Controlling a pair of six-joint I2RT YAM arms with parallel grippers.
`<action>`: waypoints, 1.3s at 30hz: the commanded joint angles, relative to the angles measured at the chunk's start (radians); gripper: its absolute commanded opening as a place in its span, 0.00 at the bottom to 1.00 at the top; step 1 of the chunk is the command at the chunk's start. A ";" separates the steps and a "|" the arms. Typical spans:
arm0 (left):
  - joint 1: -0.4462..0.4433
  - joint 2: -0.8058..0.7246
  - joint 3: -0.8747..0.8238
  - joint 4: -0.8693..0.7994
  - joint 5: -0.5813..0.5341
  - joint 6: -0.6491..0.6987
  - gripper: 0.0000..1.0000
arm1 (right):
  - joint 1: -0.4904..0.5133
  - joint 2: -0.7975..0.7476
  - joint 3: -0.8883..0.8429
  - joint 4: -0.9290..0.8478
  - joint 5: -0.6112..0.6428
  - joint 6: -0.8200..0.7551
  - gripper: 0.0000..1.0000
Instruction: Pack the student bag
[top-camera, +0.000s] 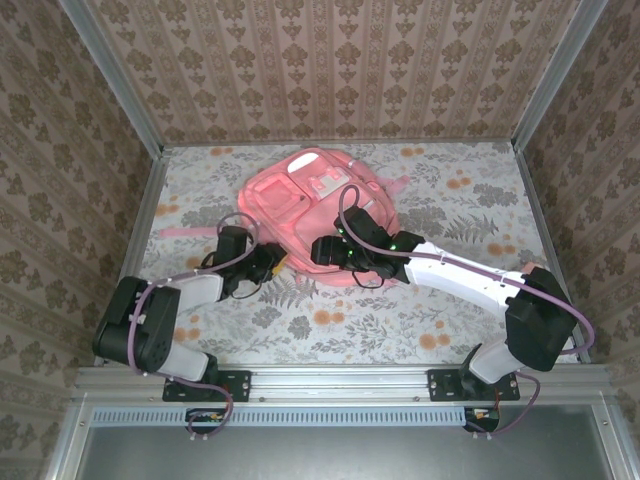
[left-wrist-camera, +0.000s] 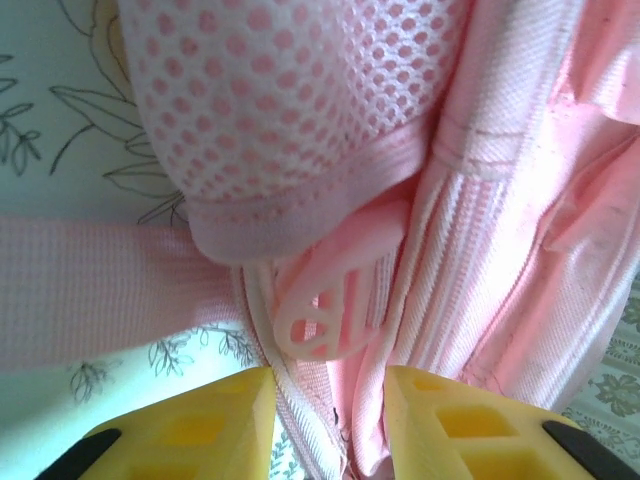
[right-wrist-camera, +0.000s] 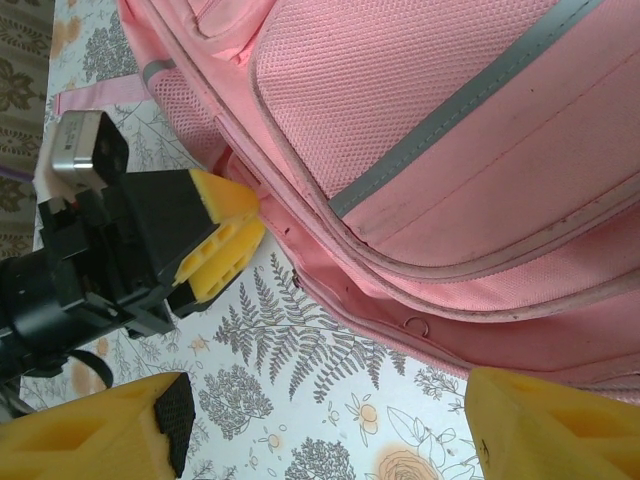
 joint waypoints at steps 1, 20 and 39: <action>0.012 -0.037 -0.013 -0.091 -0.031 0.040 0.35 | 0.007 0.025 0.037 -0.020 0.026 0.011 0.73; 0.014 0.097 0.044 0.056 0.040 0.020 0.27 | 0.025 0.058 0.061 -0.025 0.017 -0.005 0.72; -0.052 0.025 0.179 0.026 0.106 0.058 0.07 | 0.201 0.240 0.185 -0.166 0.248 -0.062 0.53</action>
